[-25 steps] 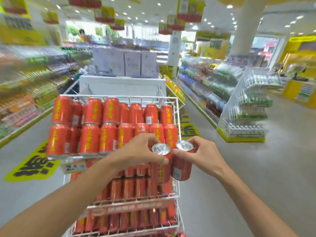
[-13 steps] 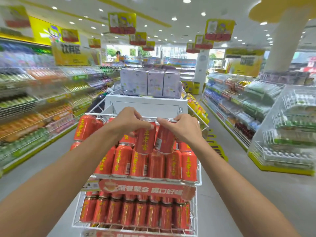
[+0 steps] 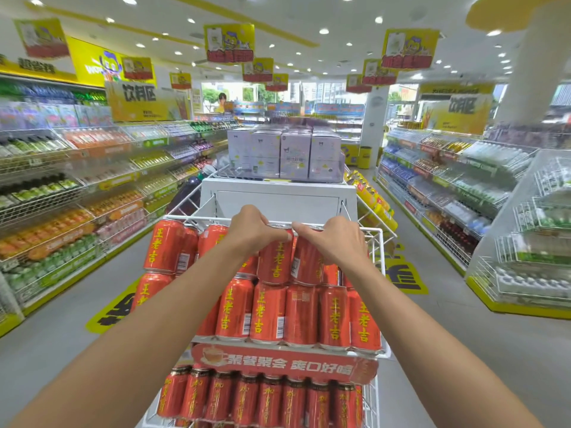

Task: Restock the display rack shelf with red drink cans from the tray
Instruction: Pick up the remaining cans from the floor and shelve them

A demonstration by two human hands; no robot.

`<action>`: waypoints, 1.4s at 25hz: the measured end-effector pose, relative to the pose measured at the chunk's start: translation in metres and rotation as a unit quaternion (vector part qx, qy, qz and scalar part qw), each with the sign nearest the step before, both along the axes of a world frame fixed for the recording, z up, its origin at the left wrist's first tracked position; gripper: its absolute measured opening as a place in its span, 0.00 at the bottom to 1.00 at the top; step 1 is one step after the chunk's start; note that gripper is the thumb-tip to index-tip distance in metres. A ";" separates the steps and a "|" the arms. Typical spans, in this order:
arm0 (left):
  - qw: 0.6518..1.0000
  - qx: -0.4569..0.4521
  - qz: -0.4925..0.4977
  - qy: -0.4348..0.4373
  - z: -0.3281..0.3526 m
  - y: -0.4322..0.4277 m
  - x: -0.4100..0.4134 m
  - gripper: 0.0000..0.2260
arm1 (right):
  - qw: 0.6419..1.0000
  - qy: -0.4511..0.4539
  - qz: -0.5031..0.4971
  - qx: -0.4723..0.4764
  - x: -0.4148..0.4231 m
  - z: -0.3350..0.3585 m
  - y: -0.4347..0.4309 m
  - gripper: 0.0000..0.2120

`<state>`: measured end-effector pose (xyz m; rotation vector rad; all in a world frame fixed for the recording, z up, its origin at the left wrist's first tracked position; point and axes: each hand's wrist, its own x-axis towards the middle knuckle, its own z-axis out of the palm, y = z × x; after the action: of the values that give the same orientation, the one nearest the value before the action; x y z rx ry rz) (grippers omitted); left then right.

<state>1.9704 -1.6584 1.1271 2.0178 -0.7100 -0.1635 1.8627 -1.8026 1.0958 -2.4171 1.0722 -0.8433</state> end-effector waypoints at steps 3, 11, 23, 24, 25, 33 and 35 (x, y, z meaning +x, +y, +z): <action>1.000 0.016 0.004 -0.021 -0.001 -0.004 0.000 0.26 | 1.000 0.005 0.000 0.007 0.004 -0.002 -0.003 0.42; 0.995 0.069 0.029 -0.061 -0.001 -0.016 0.002 0.30 | 0.999 0.019 -0.002 0.038 0.010 -0.001 -0.007 0.41; 0.985 0.116 0.070 -0.103 -0.005 -0.031 -0.002 0.25 | 0.996 0.066 0.013 0.054 0.016 -0.003 -0.018 0.37; 0.984 0.120 0.071 -0.109 -0.005 -0.031 -0.002 0.25 | 0.995 0.067 0.022 0.065 0.015 -0.003 -0.020 0.36; 0.983 0.123 0.070 -0.116 -0.006 -0.032 -0.003 0.25 | 0.994 0.065 0.033 0.081 0.014 -0.004 -0.022 0.36; 0.975 0.140 0.071 -0.159 -0.009 -0.035 -0.005 0.21 | 0.980 0.036 0.073 0.181 0.003 -0.002 -0.024 0.27; 0.972 0.147 0.074 -0.169 -0.010 -0.036 -0.005 0.20 | 0.988 0.037 0.060 0.141 0.004 -0.007 -0.021 0.27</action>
<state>1.9658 -1.6946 1.1170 2.4070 -0.7758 0.1788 1.8672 -1.8231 1.0889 -2.2611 0.9872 -0.5272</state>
